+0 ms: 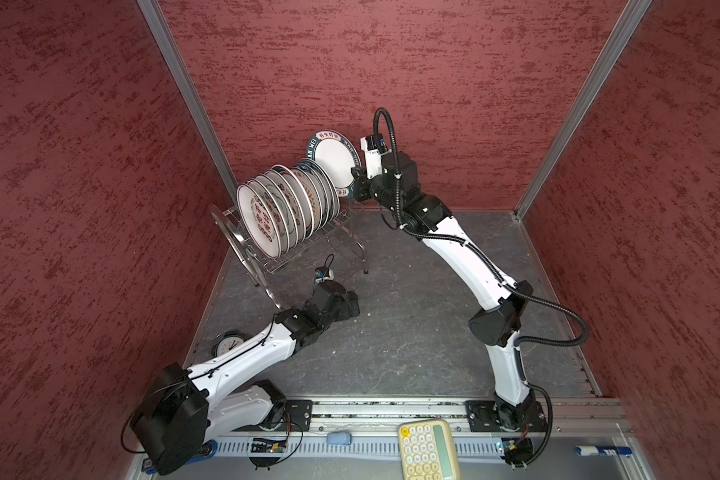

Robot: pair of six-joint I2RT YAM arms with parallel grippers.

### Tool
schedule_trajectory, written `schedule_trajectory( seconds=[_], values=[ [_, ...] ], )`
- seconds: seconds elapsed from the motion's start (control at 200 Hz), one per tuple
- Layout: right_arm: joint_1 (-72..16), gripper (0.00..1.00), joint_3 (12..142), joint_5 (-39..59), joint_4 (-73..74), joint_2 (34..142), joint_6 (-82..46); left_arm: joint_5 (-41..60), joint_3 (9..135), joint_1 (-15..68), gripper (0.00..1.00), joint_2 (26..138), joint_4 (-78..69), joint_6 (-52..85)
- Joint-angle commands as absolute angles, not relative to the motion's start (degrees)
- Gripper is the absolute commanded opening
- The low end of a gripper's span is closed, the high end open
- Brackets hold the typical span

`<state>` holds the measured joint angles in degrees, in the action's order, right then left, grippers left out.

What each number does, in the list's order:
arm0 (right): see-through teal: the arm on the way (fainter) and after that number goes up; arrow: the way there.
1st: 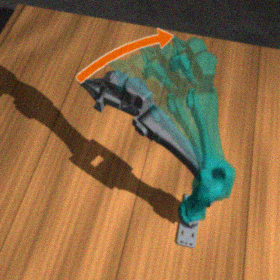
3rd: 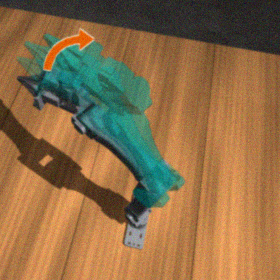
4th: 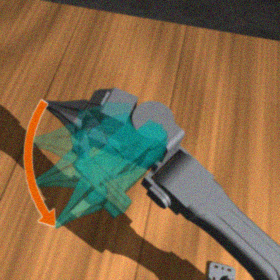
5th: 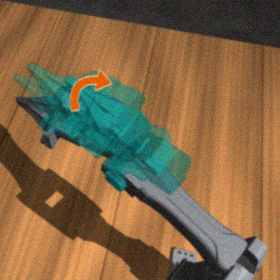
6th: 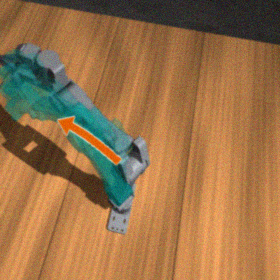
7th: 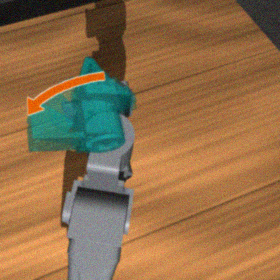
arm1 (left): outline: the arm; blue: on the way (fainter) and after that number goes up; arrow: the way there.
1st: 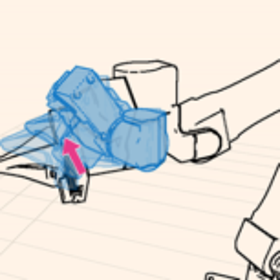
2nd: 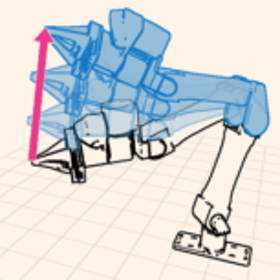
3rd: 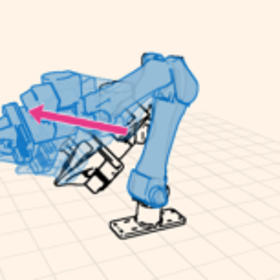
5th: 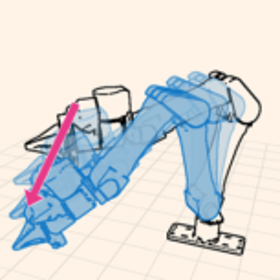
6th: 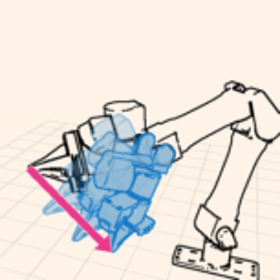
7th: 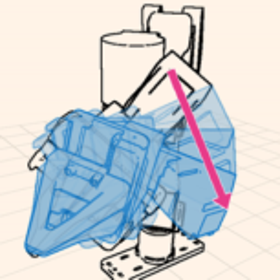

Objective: Unload the plates from the dish rack
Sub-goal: 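Lift the green-rimmed plate up out of the rack with the right gripper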

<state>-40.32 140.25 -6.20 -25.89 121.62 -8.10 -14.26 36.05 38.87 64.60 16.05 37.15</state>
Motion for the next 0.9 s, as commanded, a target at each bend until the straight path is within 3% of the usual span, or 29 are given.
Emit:
schedule_trajectory(
  seconds=[0.0,0.276,0.897],
  values=[
    [-40.7,0.00,140.6,-11.7,-23.5,120.4,-6.7,-15.4,36.0,39.3,1.00,65.0,16.6,37.6],
    [-40.8,0.00,140.6,-17.6,-21.3,120.7,-5.8,-17.2,36.5,39.4,0.99,65.4,17.6,38.5],
    [-41.9,0.00,135.0,-20.5,-11.7,115.1,-7.1,-19.1,36.8,39.3,0.99,64.8,18.6,40.5]
  ],
)
